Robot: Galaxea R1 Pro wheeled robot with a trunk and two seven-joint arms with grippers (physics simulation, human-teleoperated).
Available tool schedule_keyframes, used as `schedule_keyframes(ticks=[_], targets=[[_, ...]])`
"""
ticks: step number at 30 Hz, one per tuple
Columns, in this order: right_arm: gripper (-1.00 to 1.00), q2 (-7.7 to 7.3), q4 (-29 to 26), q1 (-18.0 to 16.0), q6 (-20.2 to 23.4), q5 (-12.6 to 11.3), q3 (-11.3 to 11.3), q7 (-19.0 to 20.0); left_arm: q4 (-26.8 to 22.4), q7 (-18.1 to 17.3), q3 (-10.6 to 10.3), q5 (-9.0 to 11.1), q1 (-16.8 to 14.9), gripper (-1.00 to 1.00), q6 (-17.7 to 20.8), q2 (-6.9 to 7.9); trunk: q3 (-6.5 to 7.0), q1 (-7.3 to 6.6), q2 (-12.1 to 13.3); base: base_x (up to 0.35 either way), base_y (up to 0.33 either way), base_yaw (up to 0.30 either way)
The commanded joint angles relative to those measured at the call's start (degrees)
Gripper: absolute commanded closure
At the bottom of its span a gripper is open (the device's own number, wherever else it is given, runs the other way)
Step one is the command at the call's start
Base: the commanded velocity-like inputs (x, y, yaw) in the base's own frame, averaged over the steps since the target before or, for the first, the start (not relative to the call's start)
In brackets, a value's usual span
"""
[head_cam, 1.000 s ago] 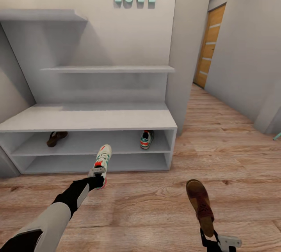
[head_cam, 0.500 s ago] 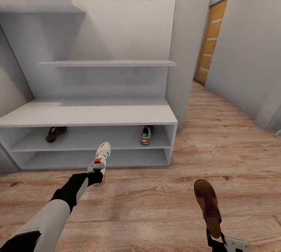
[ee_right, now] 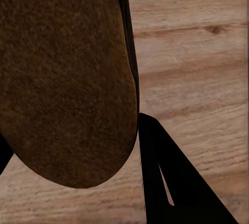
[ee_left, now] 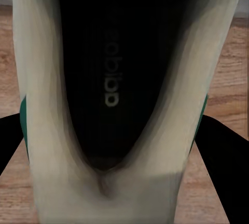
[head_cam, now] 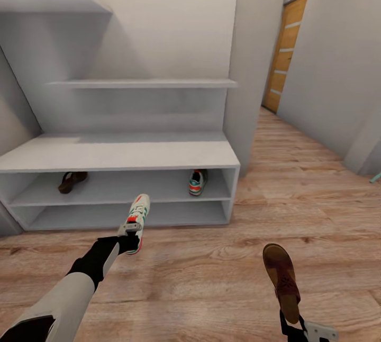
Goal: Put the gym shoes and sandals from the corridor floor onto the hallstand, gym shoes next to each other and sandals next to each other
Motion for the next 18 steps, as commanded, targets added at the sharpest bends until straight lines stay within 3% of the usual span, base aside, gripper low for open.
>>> schedule_keyframes(ticks=[1, 9, 18], targets=[[1.0, 0.04, 0.05, -0.06, -0.13, 0.23, -0.49, 0.47, -0.11, -0.47, 0.42, -0.43, -0.01, 1.0, 0.33, -0.04, -0.05, 0.01, -0.02, 0.263, 0.0, -0.207], [1.0, 0.04, 0.05, -0.06, -0.13, 0.22, -0.48, 0.48, -0.11, -0.47, 0.4, -0.4, -0.01, 1.0, 0.29, -0.4, -0.06, 0.01, -0.02, 0.313, 0.0, -0.248], [1.0, 0.04, -0.01, -0.06, -0.13, 0.22, -0.48, 0.44, -0.11, -0.47, 0.4, -0.42, 0.1, 1.0, 0.03, -0.39, -0.06, 0.01, -0.02, 0.275, 0.0, -0.024]])
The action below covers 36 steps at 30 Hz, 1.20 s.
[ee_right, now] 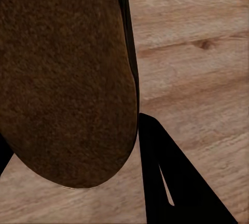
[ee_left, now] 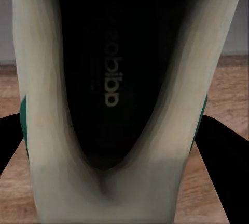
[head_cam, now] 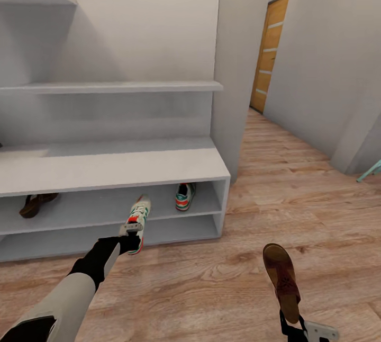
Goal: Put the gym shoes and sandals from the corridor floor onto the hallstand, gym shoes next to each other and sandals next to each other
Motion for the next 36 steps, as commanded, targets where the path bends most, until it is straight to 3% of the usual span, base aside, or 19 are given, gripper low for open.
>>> schedule_keyframes(ticks=[1, 36], targets=[[1.0, 0.04, 0.04, -0.05, -0.14, 0.26, -0.48, 0.44, -0.1, -0.47, 0.4, -0.43, 0.0, 1.0, 0.28, -0.03, -0.05, 0.0, -0.02, 0.082, 0.0, -0.002], [1.0, 0.06, 0.01, -0.05, -0.14, 0.26, -0.54, 0.47, -0.18, -0.47, 0.48, -0.43, -0.12, 1.0, 0.07, -0.31, -0.05, 0.0, -0.02, 0.171, -0.077, 0.0]])
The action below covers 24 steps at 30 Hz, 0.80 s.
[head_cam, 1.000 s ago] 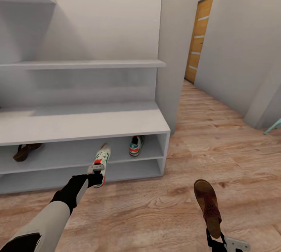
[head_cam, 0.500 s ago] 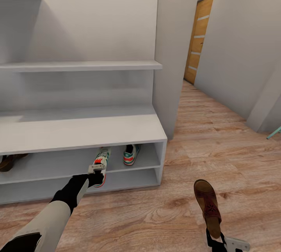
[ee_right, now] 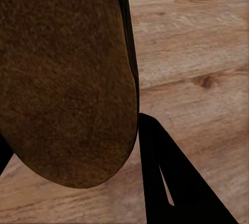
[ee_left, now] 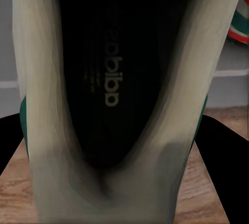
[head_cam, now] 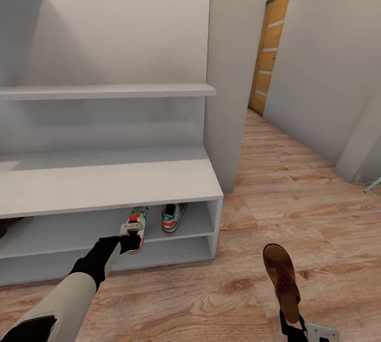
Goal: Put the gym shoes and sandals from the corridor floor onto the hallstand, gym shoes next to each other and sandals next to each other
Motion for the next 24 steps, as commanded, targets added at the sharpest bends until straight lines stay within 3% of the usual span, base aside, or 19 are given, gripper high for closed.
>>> schedule_keyframes(ticks=[1, 6, 11, 24], targets=[[1.0, 0.02, 0.02, -0.05, -0.14, 0.27, -0.48, 0.44, -0.1, -0.46, 0.41, -0.44, -0.02, 1.0, 0.21, -0.05, -0.05, 0.0, -0.02, 0.033, -0.015, 0.0], [1.0, 0.03, 0.02, -0.05, -0.14, 0.27, -0.5, 0.44, -0.16, -0.52, 0.41, -0.44, -0.06, 1.0, 0.21, -0.13, -0.05, 0.0, -0.02, 0.012, -0.006, 0.0], [1.0, 0.01, 0.02, -0.05, -0.14, 0.27, -0.51, 0.46, -0.18, -0.47, 0.47, -0.44, -0.18, 1.0, 0.27, -0.14, -1.18, 1.1, -2.03, 0.001, 0.0, 0.0], [1.0, 0.01, 0.02, -0.05, -0.16, 0.35, -0.33, 0.48, -0.19, -0.46, 0.41, -0.53, 0.0, 1.0, 0.0, -0.03, -1.44, 1.1, -2.03, 0.031, 0.0, 0.0]])
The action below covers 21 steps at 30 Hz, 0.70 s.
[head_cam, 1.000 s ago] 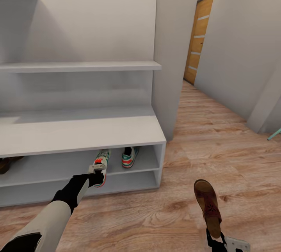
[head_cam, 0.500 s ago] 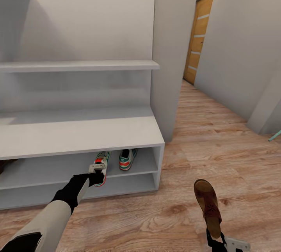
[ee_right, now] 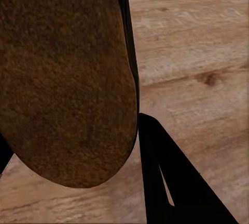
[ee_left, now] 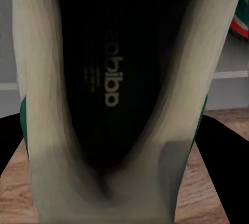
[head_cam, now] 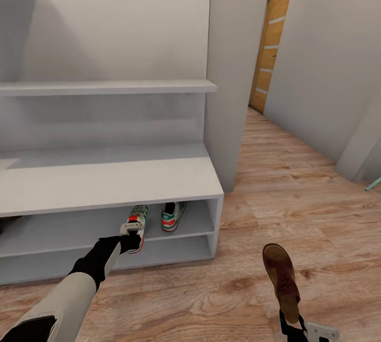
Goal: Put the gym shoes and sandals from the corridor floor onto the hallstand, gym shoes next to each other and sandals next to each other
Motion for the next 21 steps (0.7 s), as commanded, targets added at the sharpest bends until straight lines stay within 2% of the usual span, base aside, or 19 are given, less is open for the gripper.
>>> schedule_keyframes(ticks=[1, 9, 16, 21], targets=[[1.0, 0.04, 0.03, -0.05, -0.13, 0.27, -0.48, 0.44, -0.1, -0.47, 0.41, -0.46, -0.02, 1.0, 0.3, -0.05, -0.05, 0.01, -0.02, 0.244, 0.0, 0.0], [1.0, 0.04, 0.03, -0.05, -0.12, 0.27, -0.48, 0.44, -0.1, -0.51, 0.41, -0.46, 0.04, 1.0, 0.3, -0.13, -0.05, 0.01, -0.02, 0.113, -0.003, 0.0], [1.0, 0.04, 0.03, -0.05, -0.11, 0.27, -0.48, 0.44, -0.03, -0.55, 0.42, -0.38, 0.04, 1.0, 0.3, -0.16, -0.05, 0.01, -0.02, 0.195, -0.124, 0.0], [1.0, 0.04, 0.03, -0.05, -0.12, 0.27, -0.48, 0.44, -0.05, -0.56, 0.49, -0.37, 0.04, 1.0, 0.3, -0.16, -0.05, 0.01, -0.02, 0.057, -0.036, 0.0]])
